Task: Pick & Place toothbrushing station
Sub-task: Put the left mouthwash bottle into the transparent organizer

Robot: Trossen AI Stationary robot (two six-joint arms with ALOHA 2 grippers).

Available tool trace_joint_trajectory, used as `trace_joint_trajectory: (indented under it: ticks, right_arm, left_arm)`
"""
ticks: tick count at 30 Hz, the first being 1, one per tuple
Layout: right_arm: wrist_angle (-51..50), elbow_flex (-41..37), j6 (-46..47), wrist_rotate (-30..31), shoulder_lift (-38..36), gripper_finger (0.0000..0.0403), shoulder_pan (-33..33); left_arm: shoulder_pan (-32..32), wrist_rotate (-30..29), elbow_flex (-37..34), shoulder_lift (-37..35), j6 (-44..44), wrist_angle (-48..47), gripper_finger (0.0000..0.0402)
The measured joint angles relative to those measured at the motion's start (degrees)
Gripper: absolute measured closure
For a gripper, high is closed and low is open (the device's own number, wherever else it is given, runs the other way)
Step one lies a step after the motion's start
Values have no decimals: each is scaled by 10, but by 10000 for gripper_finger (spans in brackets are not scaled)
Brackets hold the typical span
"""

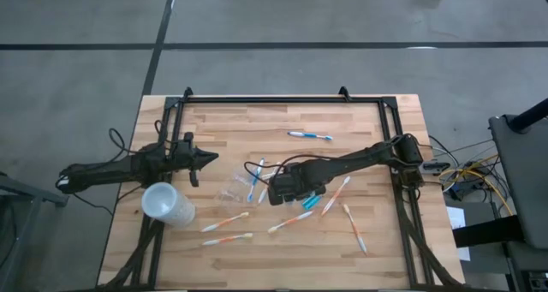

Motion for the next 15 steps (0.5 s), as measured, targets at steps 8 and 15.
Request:
trace_joint_trajectory:
  ticks: [8,15]
  right_arm:
    - [6,0,-29,30,-22,323,1]
    - [28,1,-92,157,-74,323,19]
  left_arm:
    - [0,0,0,0,0,0,388]
    - [0,0,0,0,0,0,388]
